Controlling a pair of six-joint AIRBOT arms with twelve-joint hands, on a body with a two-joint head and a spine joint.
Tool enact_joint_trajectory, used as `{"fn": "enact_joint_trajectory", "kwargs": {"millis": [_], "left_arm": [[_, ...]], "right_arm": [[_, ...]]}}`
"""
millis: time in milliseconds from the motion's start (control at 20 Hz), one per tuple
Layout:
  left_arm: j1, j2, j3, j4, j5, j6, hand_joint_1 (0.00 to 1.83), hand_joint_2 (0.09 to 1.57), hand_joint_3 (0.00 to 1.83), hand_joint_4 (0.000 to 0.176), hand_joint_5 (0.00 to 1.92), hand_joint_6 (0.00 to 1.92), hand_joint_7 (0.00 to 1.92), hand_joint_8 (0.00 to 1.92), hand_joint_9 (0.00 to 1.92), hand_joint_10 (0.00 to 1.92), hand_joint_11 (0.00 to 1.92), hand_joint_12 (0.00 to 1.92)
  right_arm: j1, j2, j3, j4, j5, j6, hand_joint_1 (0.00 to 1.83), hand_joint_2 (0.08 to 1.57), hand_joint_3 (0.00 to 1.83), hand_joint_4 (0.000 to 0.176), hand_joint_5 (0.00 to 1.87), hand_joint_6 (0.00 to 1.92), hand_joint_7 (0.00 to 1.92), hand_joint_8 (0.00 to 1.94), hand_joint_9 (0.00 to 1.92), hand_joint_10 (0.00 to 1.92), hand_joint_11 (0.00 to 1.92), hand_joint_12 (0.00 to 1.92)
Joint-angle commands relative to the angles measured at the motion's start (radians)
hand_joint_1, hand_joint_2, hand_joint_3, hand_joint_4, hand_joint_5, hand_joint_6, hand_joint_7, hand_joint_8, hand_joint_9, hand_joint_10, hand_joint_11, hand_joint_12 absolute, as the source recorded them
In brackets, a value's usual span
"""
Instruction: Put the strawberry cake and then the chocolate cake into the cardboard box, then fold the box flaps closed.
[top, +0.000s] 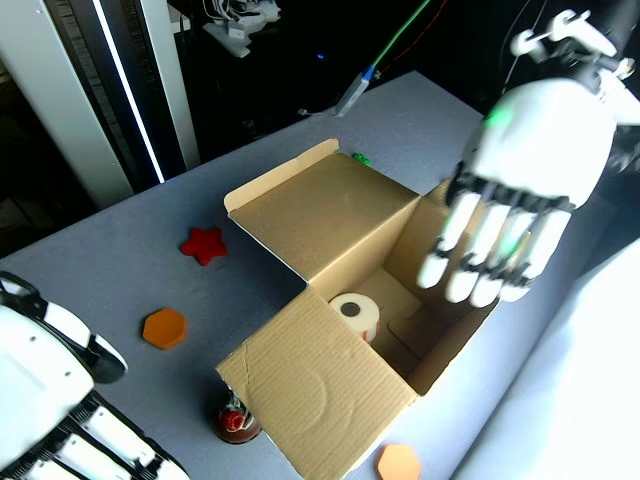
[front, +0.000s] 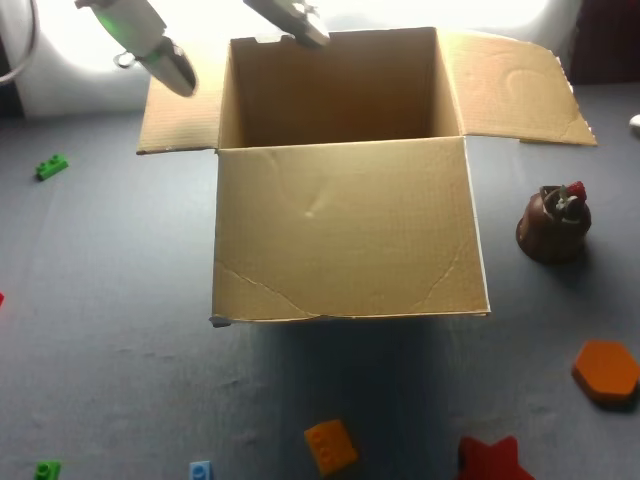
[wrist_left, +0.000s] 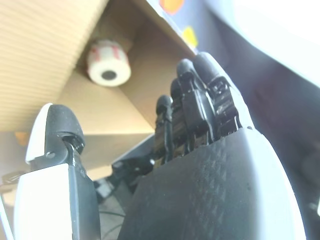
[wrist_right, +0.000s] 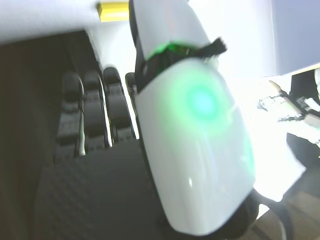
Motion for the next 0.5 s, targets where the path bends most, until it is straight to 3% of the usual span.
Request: {"fn": "enact_joint_trajectory", "kwargs": {"millis": [0, 50, 100, 200, 250, 350, 450], "left_arm": [[-0.019, 0.018, 0.006, -0.056, 0.027, 0.000, 0.81, 1.13, 0.01, 0.000, 0.24, 0.00, 0.32, 0.00, 0.39, 0.00, 0.02, 1.06], [-0.021, 0.036, 0.009, -0.050, 0.021, -0.004, 0.80, 1.13, 0.01, 0.000, 0.24, 0.00, 0.32, 0.00, 0.39, 0.00, 0.02, 1.05], [-0.024, 0.182, -0.043, 0.008, 0.018, -0.014, 0.37, 1.21, 0.02, 0.000, 0.20, 0.00, 0.29, 0.00, 0.35, 0.00, 0.00, 1.03], [-0.024, 0.201, -0.048, 0.013, 0.017, -0.015, 0.34, 1.21, 0.02, 0.000, 0.21, 0.00, 0.29, 0.00, 0.35, 0.00, 0.00, 1.03], [-0.024, 0.218, -0.053, 0.020, 0.016, -0.016, 0.17, 1.24, 0.02, 0.000, 0.18, 0.00, 0.25, 0.00, 0.31, 0.00, 0.00, 0.97], [-0.022, 0.248, -0.066, 0.048, 0.015, -0.016, 0.02, 1.24, 0.01, 0.000, 0.16, 0.00, 0.22, 0.00, 0.25, 0.00, 0.00, 0.89], [-0.008, 0.279, -0.096, 0.073, 0.019, -0.016, 0.00, 1.22, 0.00, 0.000, 0.15, 0.00, 0.21, 0.00, 0.24, 0.00, 0.00, 0.87]], "right_arm": [[0.006, 0.000, 0.023, -0.002, 0.063, 0.014, 1.13, 1.03, 0.00, 0.000, 0.03, 0.00, 0.15, 0.00, 0.11, 0.00, 0.00, 0.45], [0.006, -0.031, 0.053, 0.042, 0.063, 0.017, 1.12, 1.04, 0.01, 0.000, 0.03, 0.00, 0.14, 0.00, 0.11, 0.00, 0.00, 0.45], [0.042, -0.159, 0.139, 0.060, 0.071, 0.039, 1.13, 1.04, 0.00, 0.000, 0.00, 0.00, 0.11, 0.01, 0.10, 0.00, 0.00, 0.31], [0.050, -0.177, 0.156, 0.060, 0.067, 0.044, 1.12, 1.04, 0.00, 0.000, 0.00, 0.00, 0.11, 0.01, 0.10, 0.00, 0.00, 0.30], [0.055, -0.195, 0.170, 0.060, 0.061, 0.046, 1.12, 1.06, 0.01, 0.000, 0.00, 0.00, 0.10, 0.00, 0.09, 0.00, 0.00, 0.25], [0.057, -0.224, 0.190, 0.060, 0.061, 0.046, 1.15, 1.05, 0.01, 0.000, 0.01, 0.00, 0.12, 0.01, 0.09, 0.01, 0.00, 0.24], [0.056, -0.248, 0.211, 0.060, 0.068, 0.045, 1.13, 1.06, 0.01, 0.001, 0.00, 0.00, 0.11, 0.00, 0.08, 0.00, 0.00, 0.24]]}}
